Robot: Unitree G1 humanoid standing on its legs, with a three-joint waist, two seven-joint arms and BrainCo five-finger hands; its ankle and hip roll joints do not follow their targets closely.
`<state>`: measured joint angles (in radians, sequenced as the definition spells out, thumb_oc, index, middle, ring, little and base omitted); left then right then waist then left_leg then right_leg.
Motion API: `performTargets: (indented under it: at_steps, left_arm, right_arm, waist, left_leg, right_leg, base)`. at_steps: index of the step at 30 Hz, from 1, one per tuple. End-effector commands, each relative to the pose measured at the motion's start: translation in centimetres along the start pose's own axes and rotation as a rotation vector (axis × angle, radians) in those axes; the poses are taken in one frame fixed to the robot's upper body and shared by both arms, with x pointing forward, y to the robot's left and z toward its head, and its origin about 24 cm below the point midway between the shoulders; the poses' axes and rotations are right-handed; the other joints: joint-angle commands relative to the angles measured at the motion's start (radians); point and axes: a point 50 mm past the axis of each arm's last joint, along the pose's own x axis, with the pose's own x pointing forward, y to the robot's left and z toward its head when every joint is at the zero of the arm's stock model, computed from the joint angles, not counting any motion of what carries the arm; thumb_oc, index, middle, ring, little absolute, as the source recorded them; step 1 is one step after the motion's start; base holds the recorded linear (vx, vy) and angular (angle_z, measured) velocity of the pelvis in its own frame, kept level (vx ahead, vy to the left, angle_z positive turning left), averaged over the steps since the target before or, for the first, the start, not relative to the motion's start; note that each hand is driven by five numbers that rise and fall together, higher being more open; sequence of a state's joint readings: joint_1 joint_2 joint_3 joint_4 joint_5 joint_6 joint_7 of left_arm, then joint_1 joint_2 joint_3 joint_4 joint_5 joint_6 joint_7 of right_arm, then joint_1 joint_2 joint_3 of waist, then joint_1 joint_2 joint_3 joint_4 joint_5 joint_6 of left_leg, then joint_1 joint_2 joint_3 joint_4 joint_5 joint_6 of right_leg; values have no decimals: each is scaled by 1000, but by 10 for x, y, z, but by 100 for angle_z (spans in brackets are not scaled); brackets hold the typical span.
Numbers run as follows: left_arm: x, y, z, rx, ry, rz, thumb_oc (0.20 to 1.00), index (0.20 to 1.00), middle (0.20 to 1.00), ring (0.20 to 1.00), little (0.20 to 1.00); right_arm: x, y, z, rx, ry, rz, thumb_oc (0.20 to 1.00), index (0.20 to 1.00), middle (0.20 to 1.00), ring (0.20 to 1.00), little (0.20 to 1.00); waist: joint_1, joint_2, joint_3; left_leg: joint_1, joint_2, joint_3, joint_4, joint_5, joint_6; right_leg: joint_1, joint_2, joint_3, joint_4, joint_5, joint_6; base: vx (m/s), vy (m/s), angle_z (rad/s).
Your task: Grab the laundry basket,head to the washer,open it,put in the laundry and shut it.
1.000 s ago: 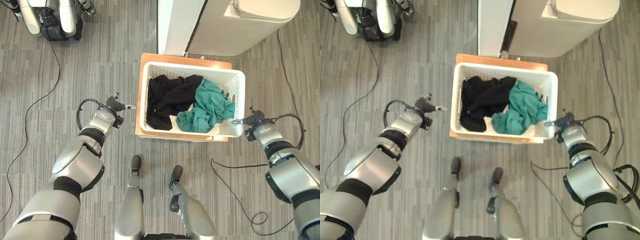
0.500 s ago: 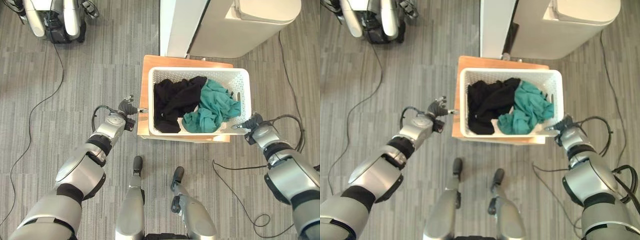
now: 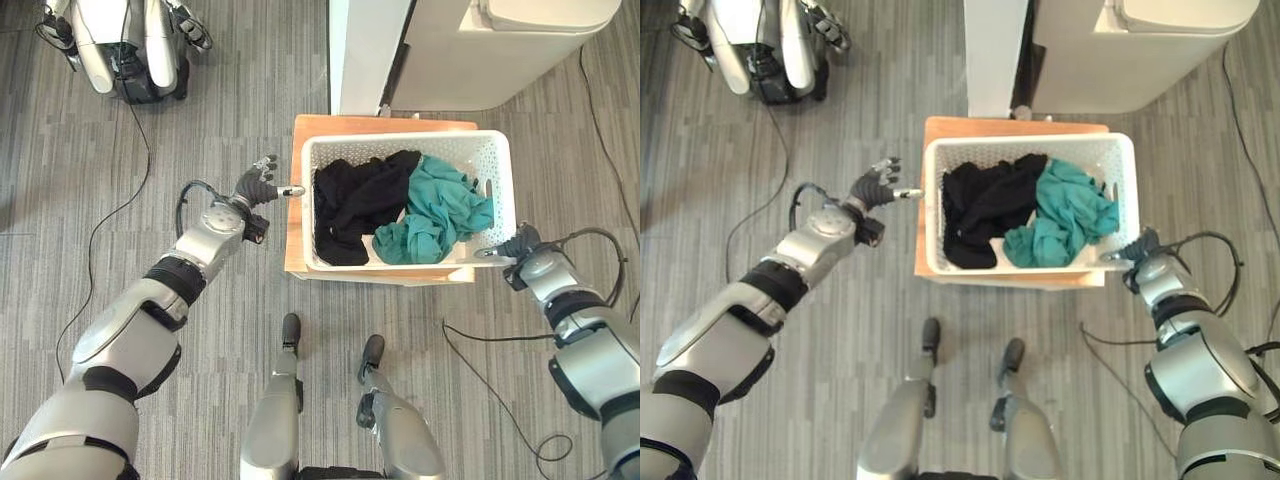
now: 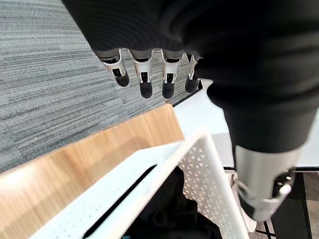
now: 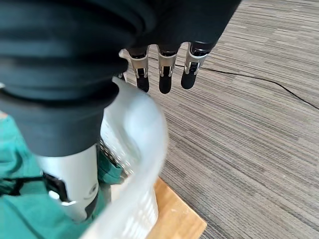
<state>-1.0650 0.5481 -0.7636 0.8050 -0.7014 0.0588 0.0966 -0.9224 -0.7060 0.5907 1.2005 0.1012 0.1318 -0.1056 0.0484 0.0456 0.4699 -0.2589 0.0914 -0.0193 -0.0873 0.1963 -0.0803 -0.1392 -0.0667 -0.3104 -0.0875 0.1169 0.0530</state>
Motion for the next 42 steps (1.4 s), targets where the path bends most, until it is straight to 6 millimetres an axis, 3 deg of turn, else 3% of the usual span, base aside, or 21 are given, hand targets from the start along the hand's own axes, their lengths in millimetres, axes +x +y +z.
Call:
performTargets:
  at_steps: [1, 8, 11, 12, 14, 22, 33, 40, 42]
  left_arm:
    - [9, 2, 29, 77, -71, 18, 1000, 1000, 1000, 1000, 1000]
    - [14, 22, 4, 122, 83, 135, 1000, 1000, 1000, 1000, 1000]
    - [15, 7, 1, 51, 74, 110, 1000, 1000, 1000, 1000, 1000]
    - [15, -11, -4, -10, 59, 72, 1000, 1000, 1000, 1000, 1000]
    - [14, -29, -10, -68, 59, 37, 1000, 1000, 1000, 1000, 1000]
    - [15, -48, -7, -69, 52, -11, 1000, 1000, 1000, 1000, 1000]
    - [19, -35, -17, 151, 166, 31, 1000, 1000, 1000, 1000, 1000]
    - [22, -7, -1, 331, 209, 109, 1000, 1000, 1000, 1000, 1000]
    - [22, 0, 5, 358, 210, 131, 1000, 1000, 1000, 1000, 1000]
  right_arm:
    - [-1, -31, -9, -27, -5, -89, 1000, 1000, 1000, 1000, 1000]
    - [0, -29, 8, -28, -53, -84, 1000, 1000, 1000, 1000, 1000]
    - [0, -27, 13, -19, -63, -86, 1000, 1000, 1000, 1000, 1000]
    - [0, -21, 12, -19, -68, -81, 1000, 1000, 1000, 1000, 1000]
    - [-1, -12, 15, -15, -87, -68, 1000, 1000, 1000, 1000, 1000]
    - [-1, -14, 26, -19, -108, -79, 1000, 1000, 1000, 1000, 1000]
    - [0, -2, 45, -65, -118, -28, 1000, 1000, 1000, 1000, 1000]
    - [-1, 17, 69, -58, -120, 52, 1000, 1000, 1000, 1000, 1000]
    - [-1, 21, 68, -23, -99, 70, 1000, 1000, 1000, 1000, 1000]
  waist:
    - [14, -31, -18]
    - [5, -41, -7]
    - [2, -46, -4]
    - [-1, -49, -4]
    - [-5, -54, -2]
    - [-12, -61, 3]
    - [-17, -71, 10]
    - [-17, -80, 17]
    - [-18, -80, 18]
  left_leg:
    - [22, 28, 51, 22, -49, -2]
    - [20, 35, 57, 22, -48, -2]
    - [19, 35, 57, 16, -43, -3]
    - [18, 35, 56, 8, -42, -2]
    - [20, 35, 57, 3, -42, -1]
    - [21, 34, 62, 2, -43, 1]
    - [13, 37, 63, 0, -39, 1]
    - [2, 40, 66, 0, -32, 0]
    - [0, 40, 68, 0, -32, 0]
  right_leg:
    - [-9, -68, 13, 2, -16, 84]
    - [-18, -65, 21, 4, -17, 82]
    - [-19, -64, 21, 2, -16, 82]
    - [-21, -63, 19, 2, -17, 81]
    - [-21, -63, 19, 2, -16, 80]
    - [-24, -64, 20, 2, -14, 81]
    - [-40, -58, 29, 3, -10, 80]
    - [-58, -50, 42, 3, -4, 77]
    - [-62, -49, 44, 3, -3, 77]
  base:
    - [0, 0, 0]
    - [-5, 0, 0]
    - [0, 0, 0]
    - [-34, 1, 1]
    - [-20, 4, 0]
    - [0, 0, 0]
    - [0, 0, 0]
    - [-1, -2, -3]
    - [5, -10, -15]
